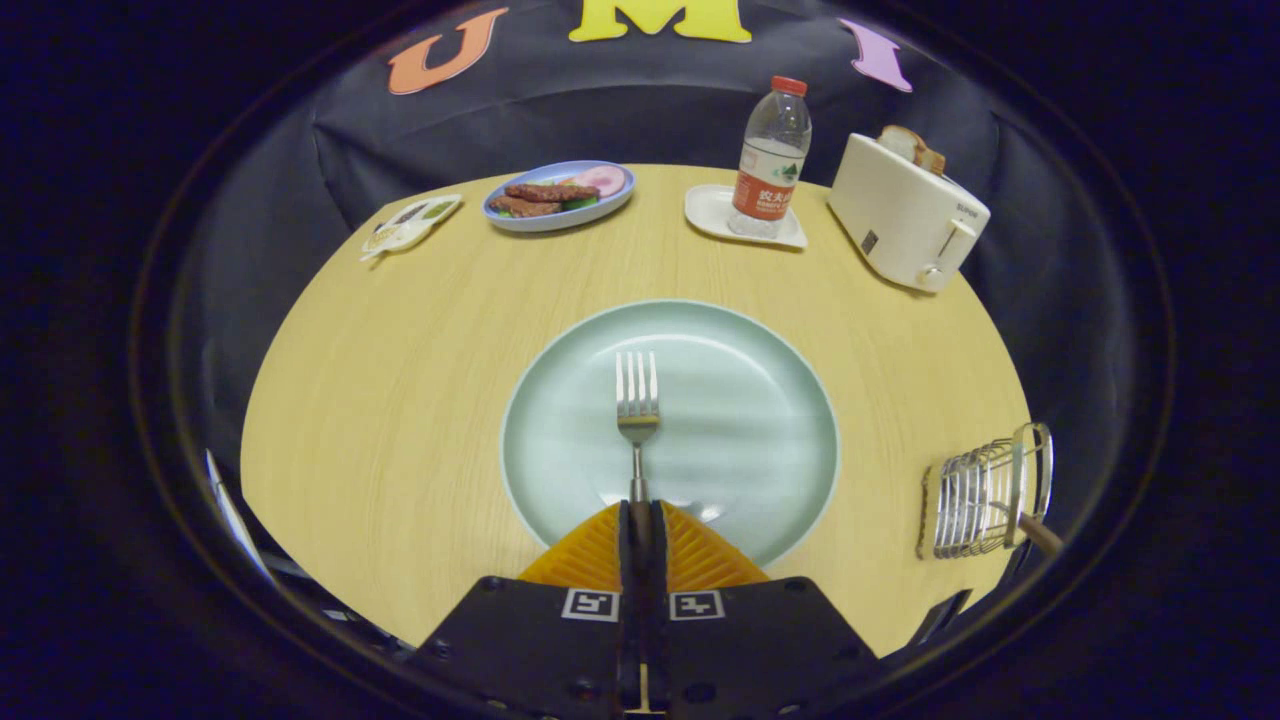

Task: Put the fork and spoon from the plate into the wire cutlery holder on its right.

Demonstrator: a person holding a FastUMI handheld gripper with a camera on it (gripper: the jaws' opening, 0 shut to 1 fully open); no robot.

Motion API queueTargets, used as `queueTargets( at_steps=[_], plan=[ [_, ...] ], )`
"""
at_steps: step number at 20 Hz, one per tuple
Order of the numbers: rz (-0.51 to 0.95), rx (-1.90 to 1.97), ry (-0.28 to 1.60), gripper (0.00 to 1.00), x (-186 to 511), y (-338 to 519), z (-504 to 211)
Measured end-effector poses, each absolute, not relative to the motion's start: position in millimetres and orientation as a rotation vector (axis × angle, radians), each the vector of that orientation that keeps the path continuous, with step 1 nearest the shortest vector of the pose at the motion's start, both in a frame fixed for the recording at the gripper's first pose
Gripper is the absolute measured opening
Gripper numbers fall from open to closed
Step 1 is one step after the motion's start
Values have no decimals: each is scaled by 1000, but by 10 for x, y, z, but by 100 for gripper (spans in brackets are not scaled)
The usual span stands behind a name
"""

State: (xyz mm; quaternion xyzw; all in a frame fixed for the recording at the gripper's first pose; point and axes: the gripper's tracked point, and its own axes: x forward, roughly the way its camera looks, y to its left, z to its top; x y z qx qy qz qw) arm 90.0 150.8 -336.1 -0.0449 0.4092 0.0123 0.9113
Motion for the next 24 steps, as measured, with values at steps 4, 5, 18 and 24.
queueTargets(
  at_steps=[4, 5, 18, 24],
  plan=[
    [52, -56, 822, 4, 776, 1323, -3086],
    [54, -54, 814, 4, 740, 1254, -3010],
    [-19, 21, 780, 4, 65, -85, -2475],
    [-55, 79, 829, 4, -239, -559, -2444]
  ],
)
